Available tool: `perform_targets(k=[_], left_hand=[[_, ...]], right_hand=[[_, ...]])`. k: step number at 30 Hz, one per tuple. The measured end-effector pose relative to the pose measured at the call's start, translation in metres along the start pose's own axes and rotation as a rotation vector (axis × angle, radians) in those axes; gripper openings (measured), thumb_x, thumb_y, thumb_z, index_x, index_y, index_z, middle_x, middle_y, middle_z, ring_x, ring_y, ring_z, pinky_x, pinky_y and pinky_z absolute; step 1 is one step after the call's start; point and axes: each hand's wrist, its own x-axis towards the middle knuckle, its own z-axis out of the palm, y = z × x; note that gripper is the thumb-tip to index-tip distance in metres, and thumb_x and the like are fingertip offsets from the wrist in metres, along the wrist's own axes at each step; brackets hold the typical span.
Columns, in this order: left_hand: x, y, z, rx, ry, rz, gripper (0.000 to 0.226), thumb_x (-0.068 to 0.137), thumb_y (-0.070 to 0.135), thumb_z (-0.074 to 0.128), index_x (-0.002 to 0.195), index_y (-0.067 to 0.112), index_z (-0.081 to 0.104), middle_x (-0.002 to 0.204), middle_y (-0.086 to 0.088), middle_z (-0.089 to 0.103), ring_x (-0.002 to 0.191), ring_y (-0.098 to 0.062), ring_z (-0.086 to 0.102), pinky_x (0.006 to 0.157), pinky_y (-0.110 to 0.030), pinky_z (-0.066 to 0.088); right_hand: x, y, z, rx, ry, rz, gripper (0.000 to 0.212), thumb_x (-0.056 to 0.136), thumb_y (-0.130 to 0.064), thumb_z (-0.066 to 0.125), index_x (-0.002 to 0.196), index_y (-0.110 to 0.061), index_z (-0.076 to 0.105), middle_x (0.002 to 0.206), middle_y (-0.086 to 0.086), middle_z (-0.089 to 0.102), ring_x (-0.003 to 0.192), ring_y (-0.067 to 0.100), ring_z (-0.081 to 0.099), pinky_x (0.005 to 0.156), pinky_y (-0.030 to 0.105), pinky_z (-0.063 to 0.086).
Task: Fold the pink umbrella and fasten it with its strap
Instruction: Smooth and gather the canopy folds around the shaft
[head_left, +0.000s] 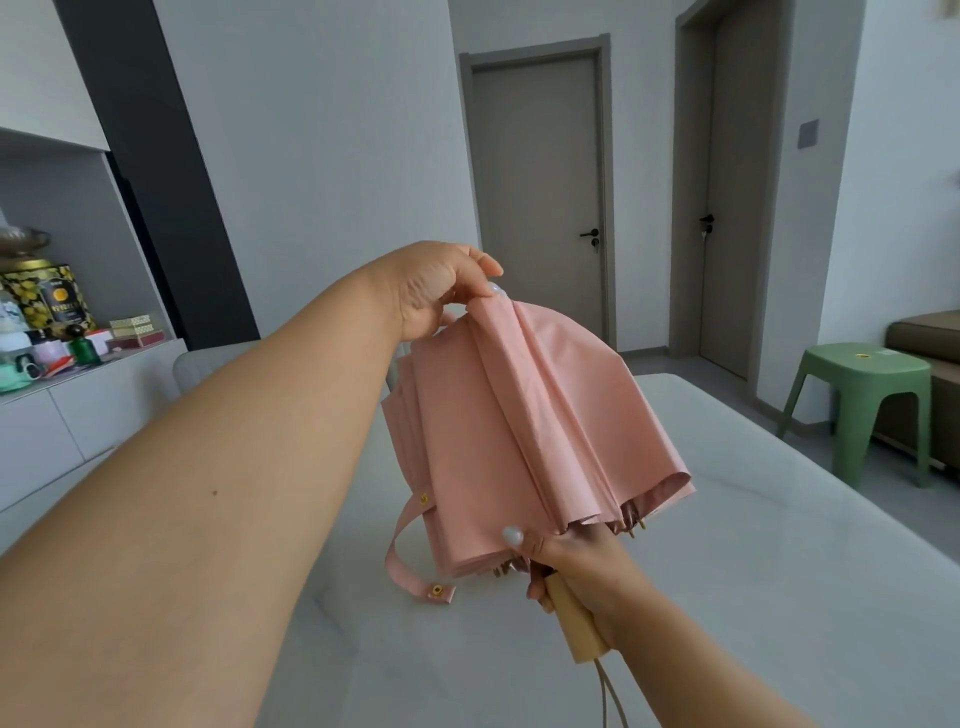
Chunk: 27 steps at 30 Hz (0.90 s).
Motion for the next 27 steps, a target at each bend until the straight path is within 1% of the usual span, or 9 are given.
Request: perform_targets(k=[2,6,9,13,15,18,19,23,27], left_hand=[[0.001,-0.002,0.001,-0.125,0.068,-0.052,0.025,0.082,-0.004,0.048,0.073,0.017,0.057,0.058,0.003,0.054,0.064,-0.012,0.048,0.064,-0.028,0.038],[0.005,-0.006,0.002,-0.16,0.157,0.018,0.026,0.08,-0.005,0.054,0.073,0.02,0.058,0.046,0.01,0.057,0.062,-0.01,0.051,0.071,-0.03,0.033],[0.002,-0.008,0.005,-0.03,0.21,0.102,0.024,0.08,-0.001,0.061,0.075,0.023,0.059,0.064,0.009,0.062,0.07,-0.01,0.051,0.073,-0.031,0.032],[-0.003,-0.013,0.01,-0.083,0.335,0.162,0.021,0.078,0.003,0.058,0.073,0.023,0.059,0.074,0.005,0.056,0.072,-0.012,0.045,0.069,-0.029,0.035],[-0.009,-0.017,0.017,-0.07,0.393,0.156,0.009,0.079,0.013,0.061,0.073,0.019,0.057,0.073,0.003,0.055,0.068,-0.013,0.047,0.065,-0.028,0.038],[-0.027,-0.032,0.034,0.082,0.335,0.06,0.034,0.062,0.05,0.071,0.075,0.021,0.06,0.077,0.001,0.061,0.069,-0.018,0.055,0.068,-0.032,0.044],[-0.034,-0.039,0.041,0.124,0.274,0.027,0.036,0.061,0.053,0.073,0.077,0.023,0.064,0.078,0.003,0.065,0.069,-0.018,0.058,0.067,-0.031,0.046],[-0.056,-0.075,0.056,0.222,0.153,-0.055,0.036,0.063,0.037,0.08,0.072,0.009,0.06,0.074,-0.004,0.066,0.065,-0.02,0.06,0.064,-0.03,0.047],[-0.067,-0.095,0.054,0.085,0.222,-0.01,0.019,0.077,0.012,0.079,0.068,0.006,0.063,0.067,-0.009,0.065,0.061,-0.019,0.057,0.063,-0.032,0.048]], right_hand=[[-0.001,-0.002,-0.001,-0.006,-0.003,-0.015,0.048,0.057,-0.031,0.086,0.092,-0.009,0.062,0.061,0.002,0.065,0.043,0.019,0.053,0.042,0.026,0.044],[-0.001,-0.005,-0.003,-0.017,-0.009,-0.037,0.05,0.056,-0.03,0.089,0.091,-0.008,0.06,0.061,0.005,0.063,0.045,0.021,0.053,0.044,0.029,0.045],[0.0,-0.004,-0.004,-0.001,0.005,-0.024,0.048,0.057,-0.028,0.09,0.088,-0.005,0.061,0.058,0.002,0.062,0.042,0.018,0.053,0.042,0.027,0.044],[0.001,-0.003,-0.007,0.028,0.036,0.023,0.047,0.054,-0.027,0.091,0.083,-0.007,0.06,0.068,0.013,0.06,0.044,0.018,0.053,0.044,0.028,0.044],[0.002,-0.003,-0.007,0.012,0.038,0.005,0.048,0.054,-0.031,0.09,0.085,-0.009,0.06,0.07,0.014,0.06,0.045,0.017,0.054,0.045,0.028,0.045],[0.005,-0.001,-0.009,0.018,0.042,-0.026,0.051,0.056,-0.033,0.087,0.094,-0.011,0.06,0.069,0.009,0.062,0.045,0.016,0.054,0.045,0.027,0.045],[0.006,0.0,-0.009,0.018,0.044,-0.033,0.053,0.057,-0.034,0.084,0.097,-0.01,0.06,0.07,0.009,0.061,0.045,0.016,0.055,0.045,0.027,0.045],[0.01,0.003,-0.012,0.039,0.012,-0.095,0.07,0.048,-0.048,0.085,0.094,-0.003,0.06,0.068,0.014,0.057,0.047,0.016,0.054,0.045,0.028,0.044],[0.011,0.005,-0.017,0.117,-0.04,-0.111,0.09,0.033,-0.066,0.087,0.091,0.0,0.063,0.057,0.008,0.058,0.046,0.016,0.053,0.045,0.027,0.044]])
